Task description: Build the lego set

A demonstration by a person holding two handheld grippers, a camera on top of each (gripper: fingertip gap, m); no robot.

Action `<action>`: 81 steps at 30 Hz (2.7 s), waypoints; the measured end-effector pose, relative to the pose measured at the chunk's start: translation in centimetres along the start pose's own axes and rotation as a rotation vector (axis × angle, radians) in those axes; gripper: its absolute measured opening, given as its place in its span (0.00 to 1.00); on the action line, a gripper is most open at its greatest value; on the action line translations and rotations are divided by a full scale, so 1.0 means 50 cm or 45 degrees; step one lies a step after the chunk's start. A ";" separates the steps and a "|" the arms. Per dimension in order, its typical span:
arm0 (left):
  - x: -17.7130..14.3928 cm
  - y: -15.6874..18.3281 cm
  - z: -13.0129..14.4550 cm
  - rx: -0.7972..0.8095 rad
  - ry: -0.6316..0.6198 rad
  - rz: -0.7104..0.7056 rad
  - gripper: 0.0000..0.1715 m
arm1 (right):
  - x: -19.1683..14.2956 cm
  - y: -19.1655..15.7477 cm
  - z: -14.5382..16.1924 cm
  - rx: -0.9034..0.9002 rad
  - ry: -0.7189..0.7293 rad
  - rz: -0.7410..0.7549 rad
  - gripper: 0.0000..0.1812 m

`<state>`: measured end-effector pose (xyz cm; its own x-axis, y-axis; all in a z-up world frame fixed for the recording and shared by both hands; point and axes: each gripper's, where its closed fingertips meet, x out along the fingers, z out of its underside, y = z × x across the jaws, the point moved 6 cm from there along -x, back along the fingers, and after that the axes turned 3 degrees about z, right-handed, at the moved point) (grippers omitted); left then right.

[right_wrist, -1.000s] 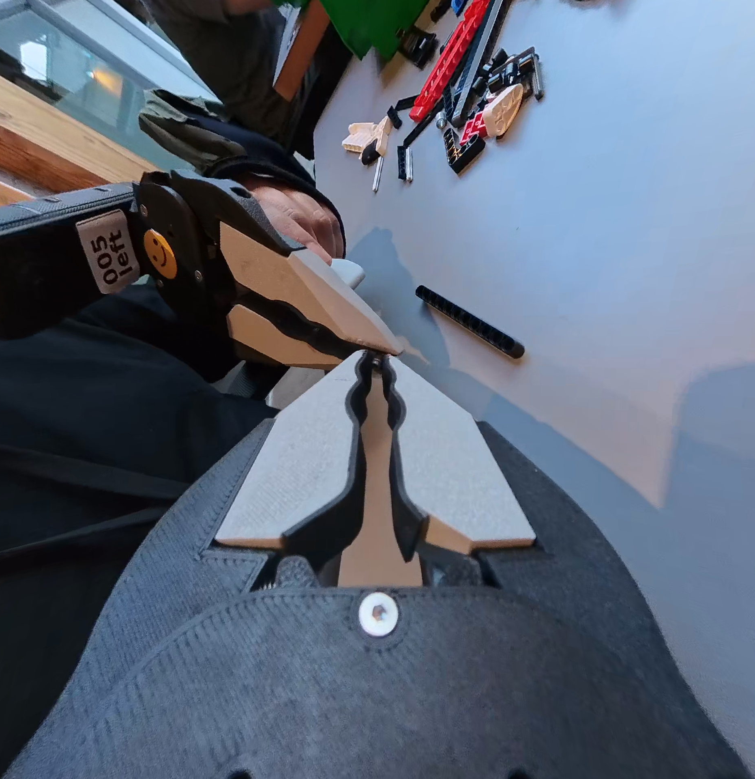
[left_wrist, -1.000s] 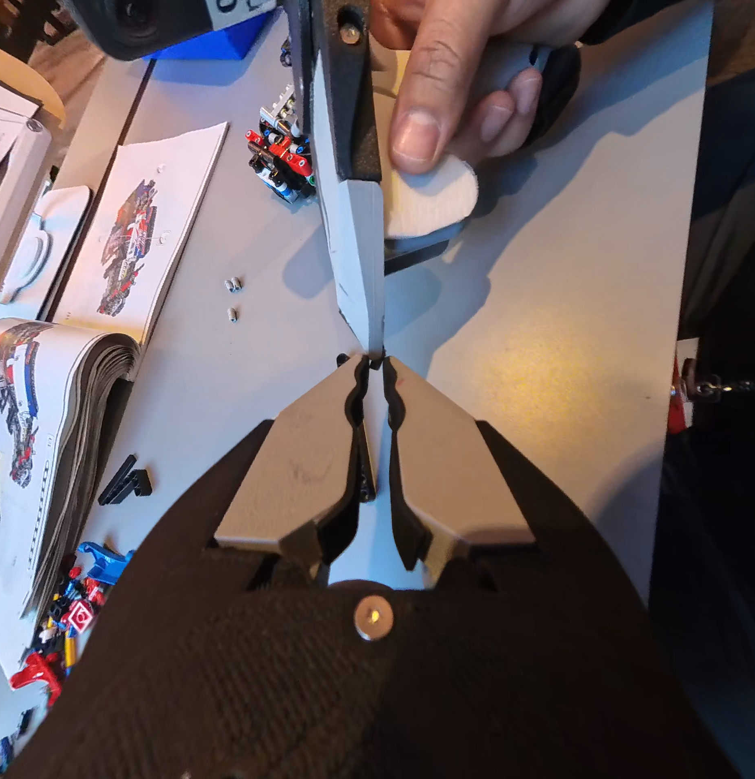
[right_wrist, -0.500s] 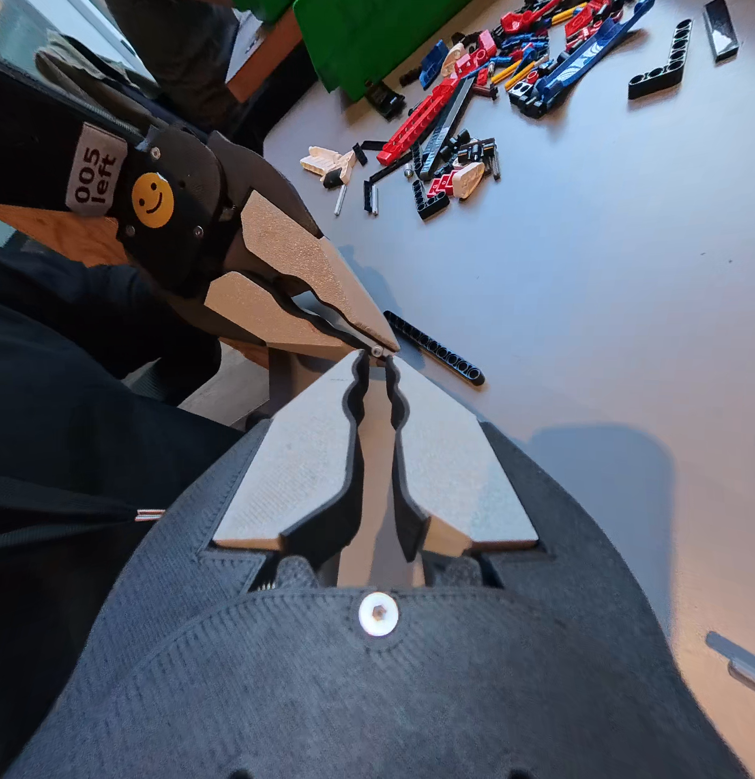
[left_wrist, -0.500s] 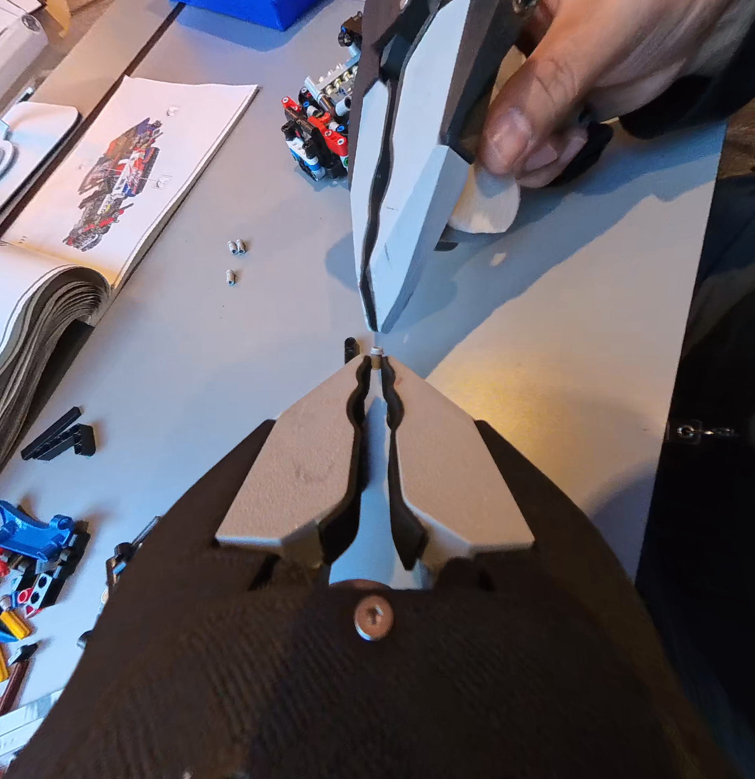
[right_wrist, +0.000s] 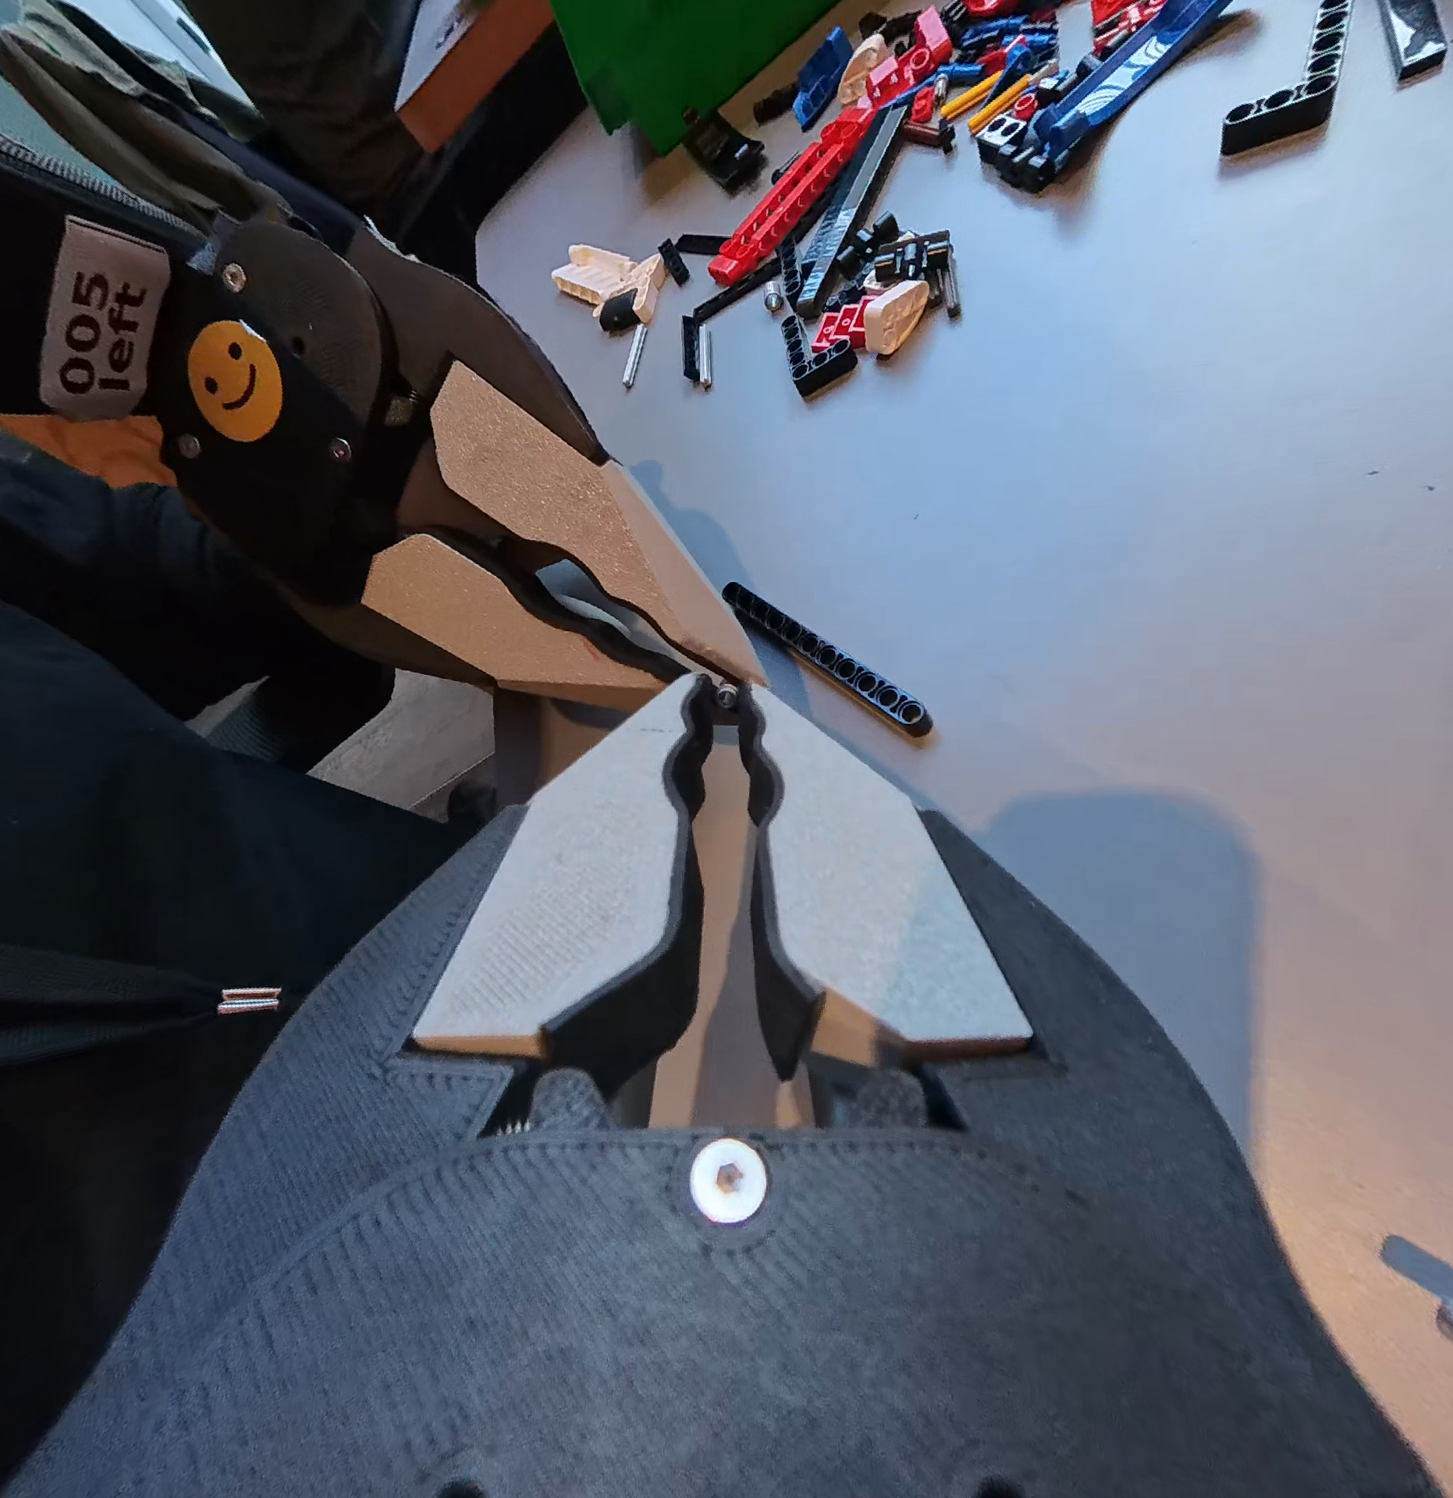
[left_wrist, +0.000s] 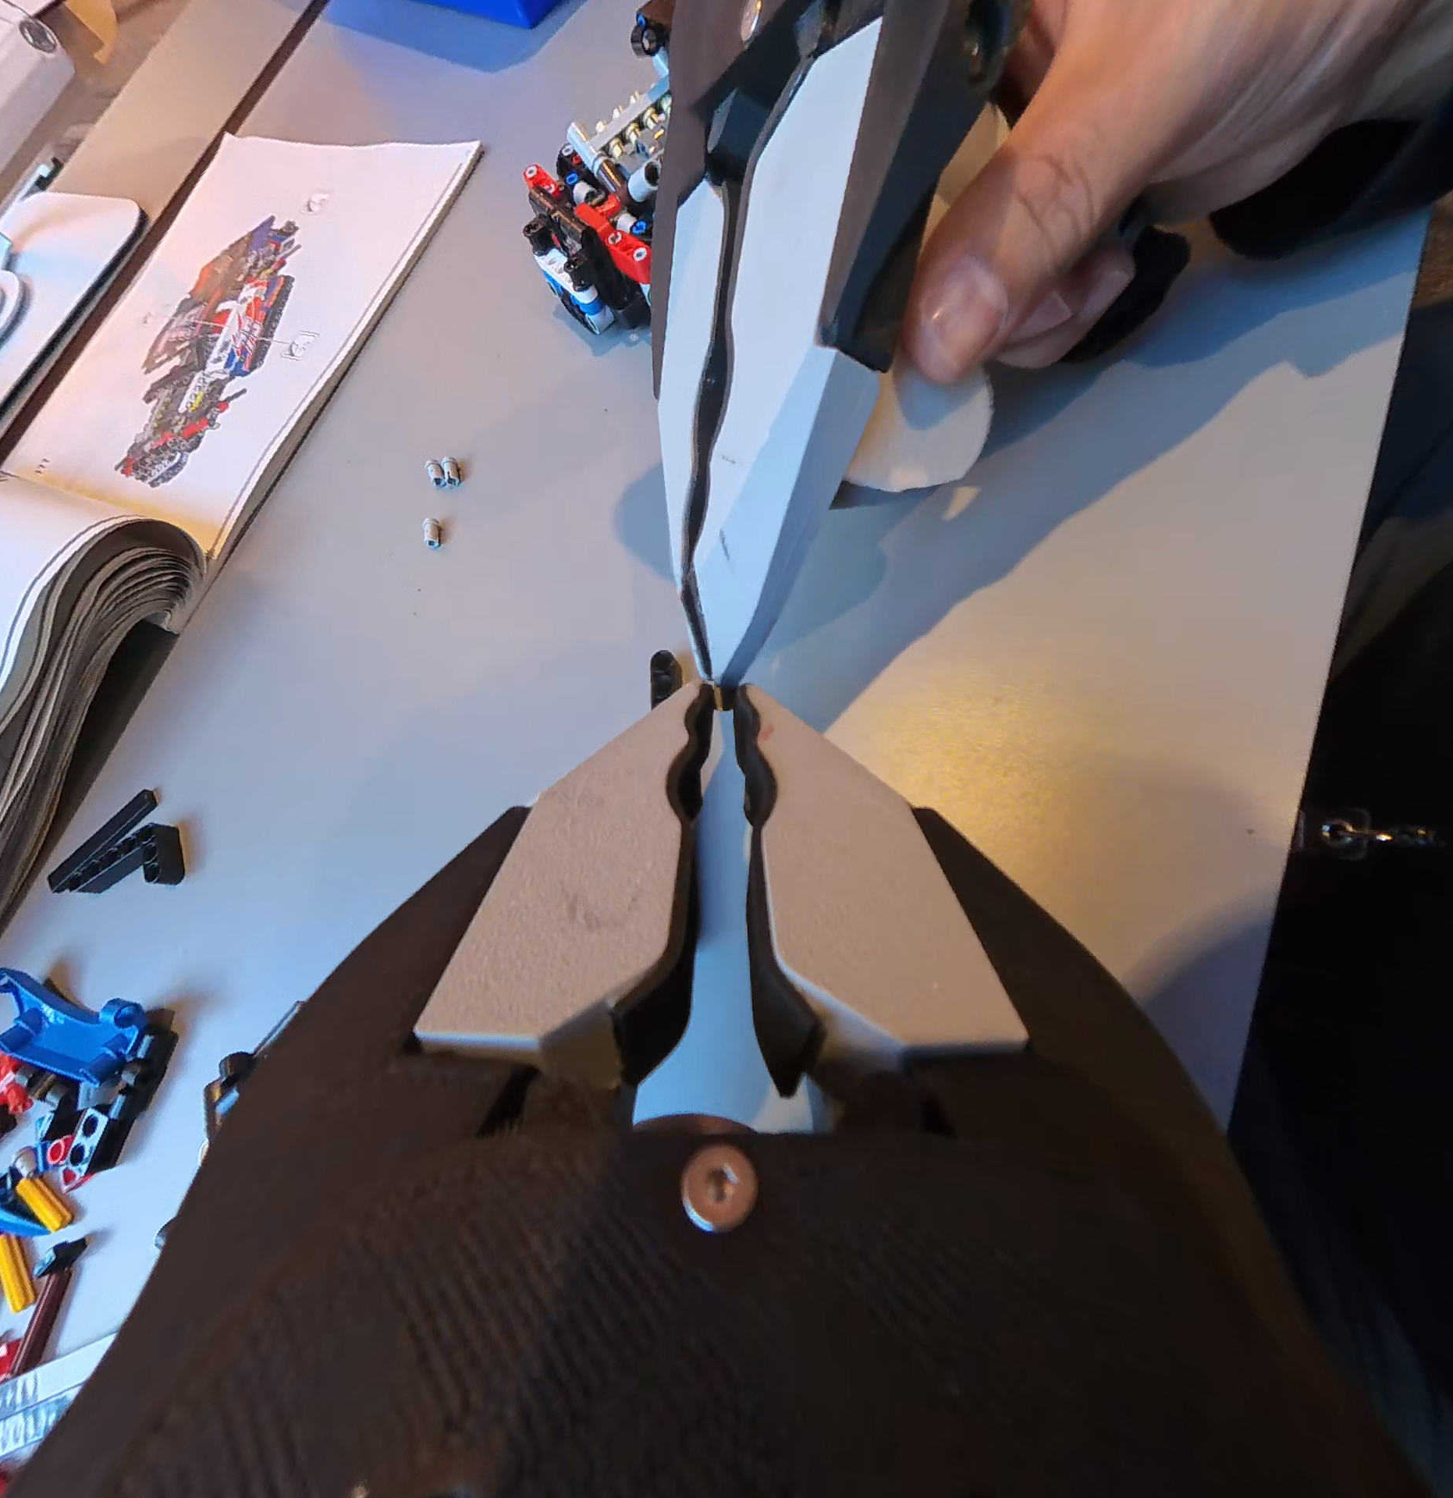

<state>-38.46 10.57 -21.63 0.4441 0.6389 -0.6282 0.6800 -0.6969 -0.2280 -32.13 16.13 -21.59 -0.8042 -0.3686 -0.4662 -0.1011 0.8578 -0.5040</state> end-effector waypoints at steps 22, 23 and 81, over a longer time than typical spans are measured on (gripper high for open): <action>0.019 -0.030 0.043 -0.121 -0.172 -0.010 0.08 | -0.042 0.039 0.001 -0.091 -0.053 0.249 0.01; 0.022 -0.028 0.043 -0.107 -0.176 0.011 0.03 | -0.043 0.040 0.002 -0.109 -0.074 0.264 0.01; 0.047 -0.027 0.030 -0.095 -0.062 0.304 0.02 | -0.033 0.032 0.024 -0.612 -0.558 0.442 0.00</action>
<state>-39.23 12.52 -23.91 0.5700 0.4410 -0.6932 0.6010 -0.7991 -0.0142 -30.25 17.71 -22.49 -0.5388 -0.0704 -0.8395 -0.2096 0.9764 0.0527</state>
